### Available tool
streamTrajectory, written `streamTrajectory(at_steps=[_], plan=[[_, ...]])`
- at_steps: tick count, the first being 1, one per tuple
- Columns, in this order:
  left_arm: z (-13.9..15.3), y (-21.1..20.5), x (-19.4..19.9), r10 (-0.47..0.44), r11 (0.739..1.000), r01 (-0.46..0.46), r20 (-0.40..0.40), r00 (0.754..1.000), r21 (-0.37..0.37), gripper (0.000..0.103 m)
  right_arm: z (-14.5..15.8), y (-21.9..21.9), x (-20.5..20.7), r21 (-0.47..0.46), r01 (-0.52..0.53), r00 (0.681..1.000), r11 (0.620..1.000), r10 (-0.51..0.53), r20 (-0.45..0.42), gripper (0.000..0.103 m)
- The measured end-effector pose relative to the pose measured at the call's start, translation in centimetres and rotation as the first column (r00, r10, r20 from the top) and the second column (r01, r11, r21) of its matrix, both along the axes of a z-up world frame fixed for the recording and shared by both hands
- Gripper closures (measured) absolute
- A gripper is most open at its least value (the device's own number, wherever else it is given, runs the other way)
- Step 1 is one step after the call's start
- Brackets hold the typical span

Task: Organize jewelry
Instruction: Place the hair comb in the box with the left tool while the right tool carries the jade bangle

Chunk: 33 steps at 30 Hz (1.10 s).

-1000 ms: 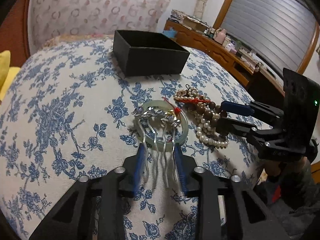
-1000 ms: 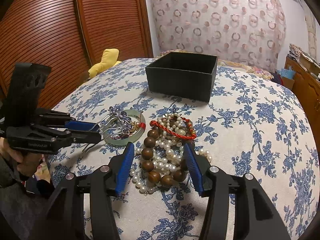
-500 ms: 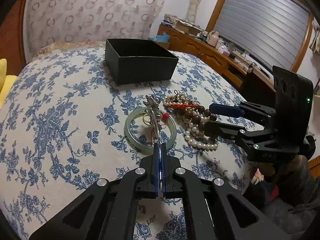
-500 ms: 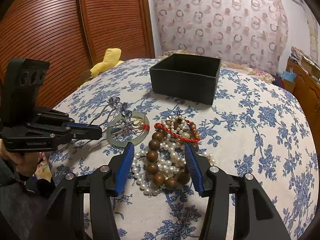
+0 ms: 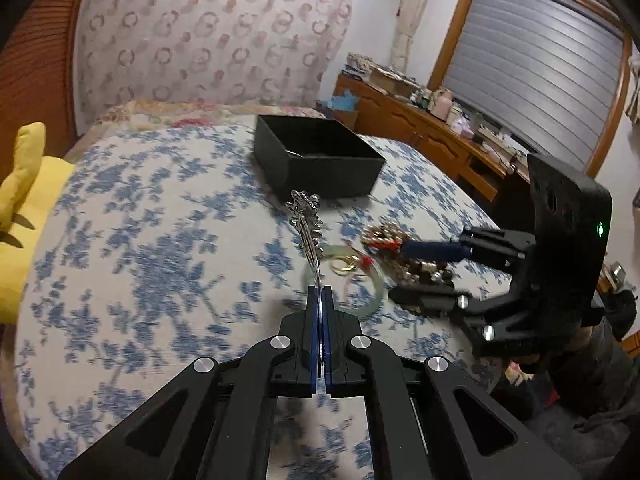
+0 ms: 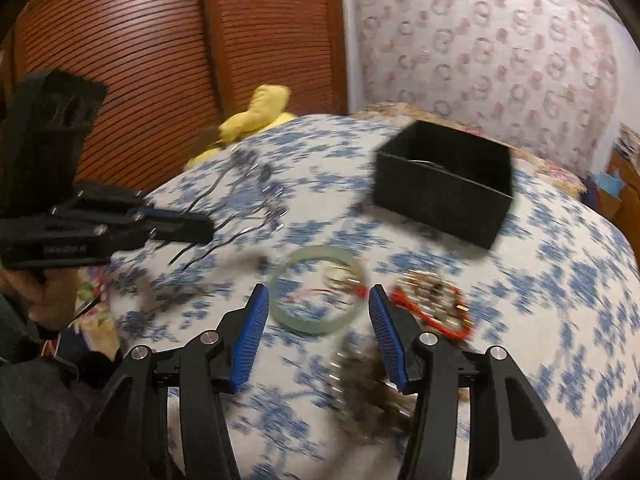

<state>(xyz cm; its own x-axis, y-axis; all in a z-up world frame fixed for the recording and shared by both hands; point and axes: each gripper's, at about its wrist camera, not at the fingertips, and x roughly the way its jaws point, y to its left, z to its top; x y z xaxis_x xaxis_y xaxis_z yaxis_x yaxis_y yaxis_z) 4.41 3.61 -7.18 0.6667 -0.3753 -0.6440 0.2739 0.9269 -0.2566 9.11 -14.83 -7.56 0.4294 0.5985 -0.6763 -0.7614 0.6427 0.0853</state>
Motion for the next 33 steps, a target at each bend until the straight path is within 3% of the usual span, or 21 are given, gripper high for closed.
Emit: streamTrajectory(at_steps=[5,10,12,17,23,33], plan=[[0.0,1.7,-0.1,0.044,0.999,-0.044,0.005,0.999,0.002,0.102,-1.0,3.5,0.5,-0.071,-0.076,0.997,0.995,0.074,-0.034,0.070],[-0.2,2.7,-0.1,0.073,0.997,-0.073,0.009,0.997,0.006,0.102,-1.8,5.4,1.1,-0.133,-0.095,0.995,0.987,0.088,-0.055,0.080],[-0.2,2.9,0.0,0.078,0.997,-0.078,0.010,0.997,0.006,0.102,-1.7,5.6,0.7,-0.144,-0.104,0.994,0.984,0.099,-0.047,0.093],[0.1,3.0,0.3,0.084,0.996,-0.085,0.020,0.996,0.010,0.102,-0.4,4.0,0.3,-0.109,-0.095,0.996,0.990,0.094,-0.007,0.095],[1.3,2.1,1.4,0.069,0.997,-0.070,0.048,0.996,0.016,0.102,3.7,1.4,0.6,-0.037,-0.071,0.995,0.997,0.073,0.068,0.095],[4.1,-0.4,4.6,0.020,0.999,-0.024,0.106,0.994,0.038,0.102,7.0,-1.0,5.8,-0.015,-0.014,0.989,1.000,0.016,0.145,0.095]])
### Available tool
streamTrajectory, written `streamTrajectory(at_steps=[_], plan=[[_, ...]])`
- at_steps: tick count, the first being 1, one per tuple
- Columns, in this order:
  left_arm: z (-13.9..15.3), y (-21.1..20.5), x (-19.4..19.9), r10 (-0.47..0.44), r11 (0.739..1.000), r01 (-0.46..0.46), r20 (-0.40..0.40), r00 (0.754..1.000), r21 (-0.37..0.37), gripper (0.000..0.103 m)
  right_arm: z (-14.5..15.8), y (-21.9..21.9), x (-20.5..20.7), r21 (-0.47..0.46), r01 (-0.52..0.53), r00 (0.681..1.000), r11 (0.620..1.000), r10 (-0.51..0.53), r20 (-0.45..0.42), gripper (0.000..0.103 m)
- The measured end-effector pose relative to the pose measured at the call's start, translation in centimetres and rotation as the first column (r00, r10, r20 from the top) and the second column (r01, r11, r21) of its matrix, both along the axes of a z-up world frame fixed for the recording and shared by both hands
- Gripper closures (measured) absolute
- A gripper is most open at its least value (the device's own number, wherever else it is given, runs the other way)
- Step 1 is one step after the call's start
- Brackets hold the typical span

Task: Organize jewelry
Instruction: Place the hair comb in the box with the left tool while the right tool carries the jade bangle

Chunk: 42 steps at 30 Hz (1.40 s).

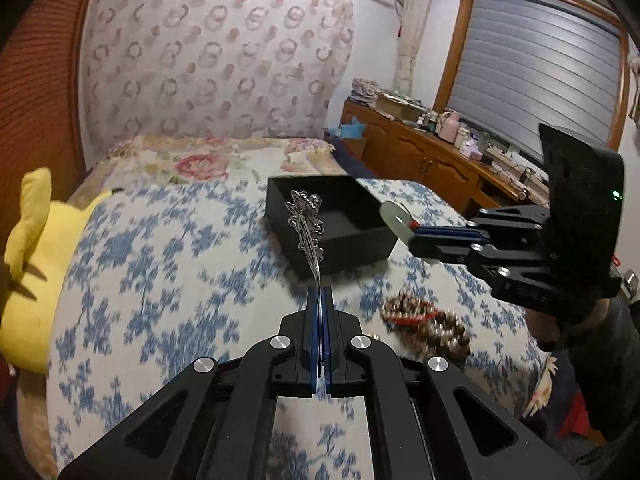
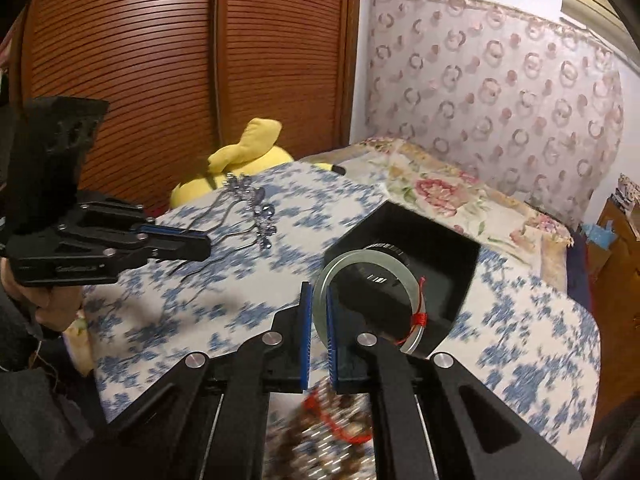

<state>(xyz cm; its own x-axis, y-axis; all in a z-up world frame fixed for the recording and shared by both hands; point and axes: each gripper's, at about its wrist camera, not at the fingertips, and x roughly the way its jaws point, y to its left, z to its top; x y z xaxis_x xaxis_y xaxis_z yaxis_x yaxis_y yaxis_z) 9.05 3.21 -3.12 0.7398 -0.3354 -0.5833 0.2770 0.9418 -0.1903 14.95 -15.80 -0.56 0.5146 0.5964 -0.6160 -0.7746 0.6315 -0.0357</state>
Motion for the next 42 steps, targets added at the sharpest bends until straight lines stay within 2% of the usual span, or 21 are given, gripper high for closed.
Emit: streamTrajectory(at_steps=[11,20,27,35,37,39,42], plan=[[2.0,-1.6,5.9,-0.023,0.999,0.022,0.018,1.000,0.036,0.102,-1.4,0.1,7.7,0.026,0.015,0.999,1.000,-0.014,-0.046,0.095],[1.0,-2.8,12.0,-0.035,0.998,0.037,-0.026,0.999,0.052,0.102,-2.9,-0.5,11.0,0.032,0.049,0.995,0.998,-0.046,-0.092,0.093],[-0.6,-4.6,15.2,-0.068,0.995,0.073,-0.075,0.995,0.062,0.102,-1.3,-3.0,10.4,0.081,0.080,0.995,0.994,-0.074,-0.071,0.090],[-2.8,-6.4,16.3,-0.086,0.990,0.099,-0.123,0.989,0.104,0.102,-0.9,-5.4,9.1,0.096,0.124,0.991,0.988,-0.119,-0.061,0.084],[-2.8,-6.4,16.3,-0.074,0.990,0.087,-0.122,0.990,0.109,0.098,-1.2,-5.8,8.8,0.095,0.136,0.989,0.986,-0.130,-0.064,0.084],[-2.6,-6.3,16.0,-0.067,0.991,0.079,-0.116,0.991,0.108,0.085,-1.4,-6.0,8.2,0.091,0.148,0.988,0.985,-0.142,-0.069,0.084],[-2.1,-6.1,15.0,-0.058,0.992,0.069,-0.099,0.993,0.103,0.079,-1.6,-6.4,7.0,0.081,0.166,0.985,0.983,-0.162,-0.061,0.084]])
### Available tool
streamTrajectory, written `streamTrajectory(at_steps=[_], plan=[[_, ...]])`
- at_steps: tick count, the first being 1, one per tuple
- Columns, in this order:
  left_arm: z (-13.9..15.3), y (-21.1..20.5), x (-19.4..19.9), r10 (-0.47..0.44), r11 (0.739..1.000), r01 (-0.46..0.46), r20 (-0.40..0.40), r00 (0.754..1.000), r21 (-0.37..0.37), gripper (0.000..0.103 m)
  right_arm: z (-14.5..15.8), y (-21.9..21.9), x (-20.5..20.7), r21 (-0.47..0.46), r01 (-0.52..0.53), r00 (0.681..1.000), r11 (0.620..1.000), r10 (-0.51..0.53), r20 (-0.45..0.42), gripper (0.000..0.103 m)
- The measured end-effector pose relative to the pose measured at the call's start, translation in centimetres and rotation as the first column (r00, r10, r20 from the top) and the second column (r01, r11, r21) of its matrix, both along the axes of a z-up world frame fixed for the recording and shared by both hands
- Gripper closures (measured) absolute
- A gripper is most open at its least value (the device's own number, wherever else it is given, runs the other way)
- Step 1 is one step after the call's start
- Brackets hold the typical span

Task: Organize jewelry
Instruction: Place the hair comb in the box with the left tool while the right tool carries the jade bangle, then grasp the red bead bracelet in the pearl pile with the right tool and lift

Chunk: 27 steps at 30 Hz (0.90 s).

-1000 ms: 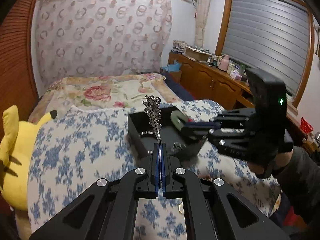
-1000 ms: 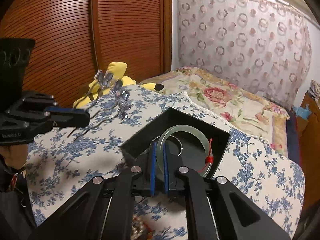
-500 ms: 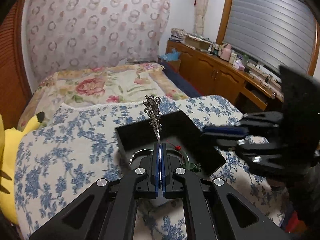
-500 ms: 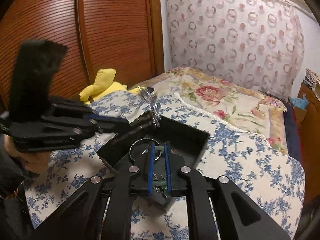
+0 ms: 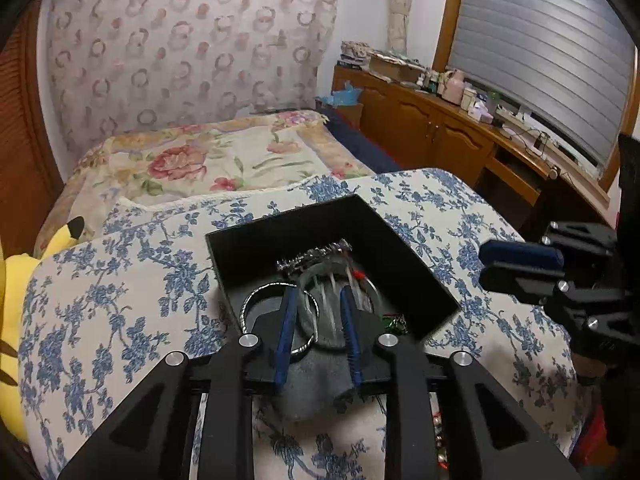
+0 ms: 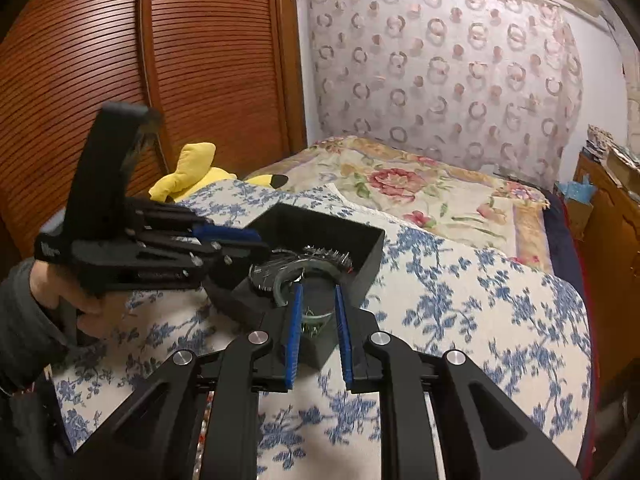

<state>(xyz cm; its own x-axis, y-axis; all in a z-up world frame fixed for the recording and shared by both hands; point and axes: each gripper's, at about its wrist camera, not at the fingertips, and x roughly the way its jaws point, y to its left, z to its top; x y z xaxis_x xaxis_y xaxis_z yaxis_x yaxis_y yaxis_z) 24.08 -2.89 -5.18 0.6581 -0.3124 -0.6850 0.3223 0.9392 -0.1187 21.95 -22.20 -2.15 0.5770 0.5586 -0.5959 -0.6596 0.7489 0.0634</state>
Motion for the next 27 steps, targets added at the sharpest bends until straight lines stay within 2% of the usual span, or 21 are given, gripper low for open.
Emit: streamTrajectory(at_steps=[7,9,14,16,19,27], plan=[[1.0,0.5,-4.2,0.024,1.000,-0.024,0.050,0.998,0.000,0.060,-0.8,-0.6,-3.5,-0.007,0.010,1.000,1.000,-0.010,-0.013,0.084],[1.0,0.8,-5.7,0.034,0.999,-0.034,0.068,0.997,-0.001,0.042,-1.2,-0.6,-4.5,-0.016,0.008,1.000,1.000,-0.008,-0.014,0.084],[0.4,1.4,-8.8,0.052,0.999,-0.053,0.078,0.996,0.004,0.024,-2.3,-0.2,-6.7,-0.027,-0.003,0.999,1.000,0.002,-0.044,0.084],[0.0,1.9,-9.8,0.064,0.998,-0.065,0.077,0.995,0.002,0.021,-2.7,0.1,-7.4,-0.039,-0.017,0.998,0.999,0.015,-0.054,0.083],[-0.8,2.6,-11.5,0.093,0.996,-0.093,0.072,0.993,0.002,0.017,-3.2,0.5,-8.6,-0.057,-0.039,0.997,0.998,0.036,-0.064,0.071],[-1.9,4.2,-14.4,0.135,0.991,-0.135,0.057,0.989,0.003,0.014,-4.9,1.5,-10.3,-0.159,-0.066,0.996,0.985,0.056,-0.069,0.071]])
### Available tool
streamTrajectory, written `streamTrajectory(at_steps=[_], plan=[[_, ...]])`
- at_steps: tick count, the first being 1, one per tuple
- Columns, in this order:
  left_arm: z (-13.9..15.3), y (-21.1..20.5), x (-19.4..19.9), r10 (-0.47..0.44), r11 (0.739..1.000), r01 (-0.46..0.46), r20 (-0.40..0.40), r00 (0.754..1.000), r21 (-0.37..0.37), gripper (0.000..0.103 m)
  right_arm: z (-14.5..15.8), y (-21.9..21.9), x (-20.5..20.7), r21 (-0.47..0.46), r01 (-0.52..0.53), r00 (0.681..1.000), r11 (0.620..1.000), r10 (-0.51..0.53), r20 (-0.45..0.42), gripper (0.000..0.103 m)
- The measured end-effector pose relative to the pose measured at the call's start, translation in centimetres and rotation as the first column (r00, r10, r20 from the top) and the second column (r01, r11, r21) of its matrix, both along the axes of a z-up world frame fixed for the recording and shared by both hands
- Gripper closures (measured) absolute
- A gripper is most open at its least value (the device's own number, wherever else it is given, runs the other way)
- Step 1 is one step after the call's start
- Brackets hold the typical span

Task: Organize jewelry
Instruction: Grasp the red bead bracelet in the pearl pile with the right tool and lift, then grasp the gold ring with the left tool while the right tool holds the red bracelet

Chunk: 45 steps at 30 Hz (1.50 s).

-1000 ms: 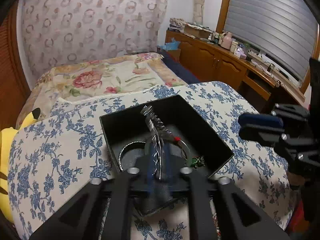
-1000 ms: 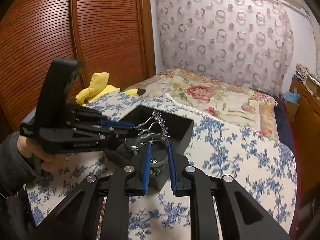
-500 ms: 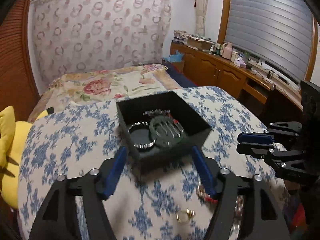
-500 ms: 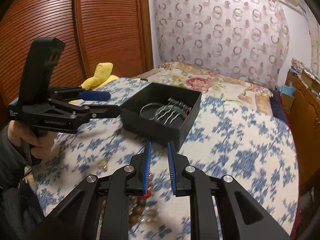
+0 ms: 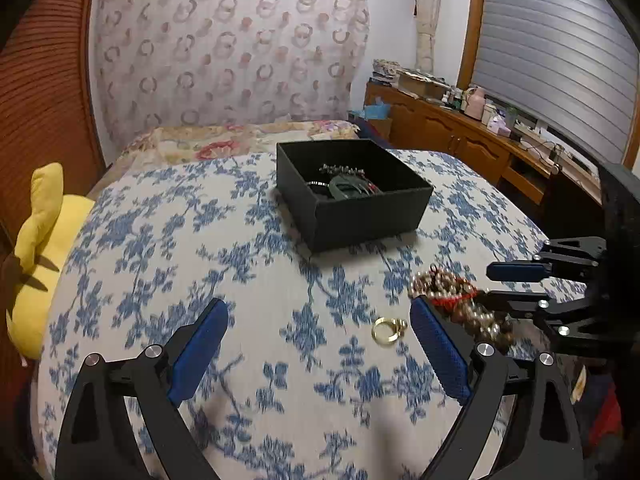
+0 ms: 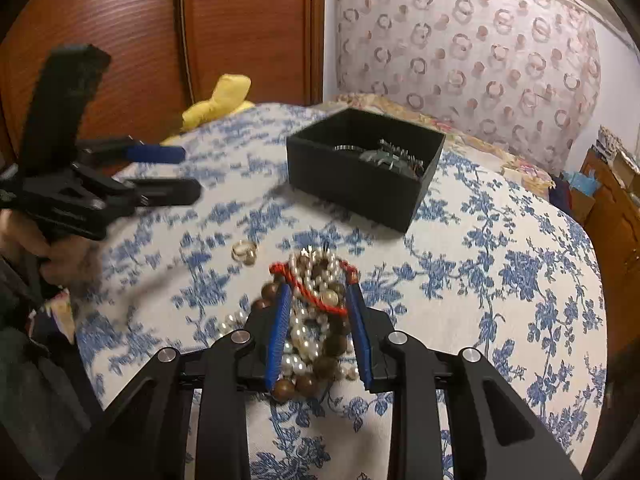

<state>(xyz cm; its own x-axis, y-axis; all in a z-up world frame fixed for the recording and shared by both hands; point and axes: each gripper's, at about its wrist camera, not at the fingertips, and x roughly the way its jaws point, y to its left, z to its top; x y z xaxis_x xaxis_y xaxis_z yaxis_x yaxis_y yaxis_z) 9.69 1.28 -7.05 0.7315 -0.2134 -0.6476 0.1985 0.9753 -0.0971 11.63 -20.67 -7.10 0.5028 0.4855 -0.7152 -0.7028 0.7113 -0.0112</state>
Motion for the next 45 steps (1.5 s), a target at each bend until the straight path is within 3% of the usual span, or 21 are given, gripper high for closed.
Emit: streamTrajectory(at_steps=[12,14,16,26,35,37,45], plan=[[-0.3,0.5,-1.8,0.001,1.000,-0.001,-0.014,1.000,0.004,0.014,-1.1,2.4,1.1,-0.104,-0.015,0.999,0.994,0.019,0.042,0.072],[-0.4,0.5,-1.8,-0.002,1.000,0.002,-0.014,1.000,0.003,0.014,-0.8,2.3,1.1,-0.087,-0.014,0.999,0.996,0.018,0.051,0.094],[-0.5,0.3,-1.8,-0.006,1.000,0.006,-0.018,1.000,0.002,0.014,-0.3,1.9,1.1,-0.058,0.004,0.997,0.998,0.001,0.081,0.100],[-1.0,-0.9,-1.1,-0.023,1.000,0.024,-0.035,0.999,0.008,0.014,3.2,-0.4,1.7,0.092,0.059,0.988,0.994,-0.071,0.138,0.100],[-1.4,-2.5,-0.5,-0.070,0.997,0.071,-0.056,0.996,0.030,0.014,6.4,-1.8,1.3,0.157,0.083,0.972,0.984,-0.115,0.206,0.100],[-1.5,-3.0,-0.5,-0.084,0.996,0.087,-0.061,0.995,0.035,0.020,6.7,-2.1,1.2,0.158,0.087,0.970,0.984,-0.120,0.210,0.100],[-2.4,-5.0,0.8,-0.142,0.988,0.148,-0.108,0.984,0.054,0.057,5.9,-2.6,1.5,0.147,0.110,0.972,0.983,-0.138,0.193,0.100]])
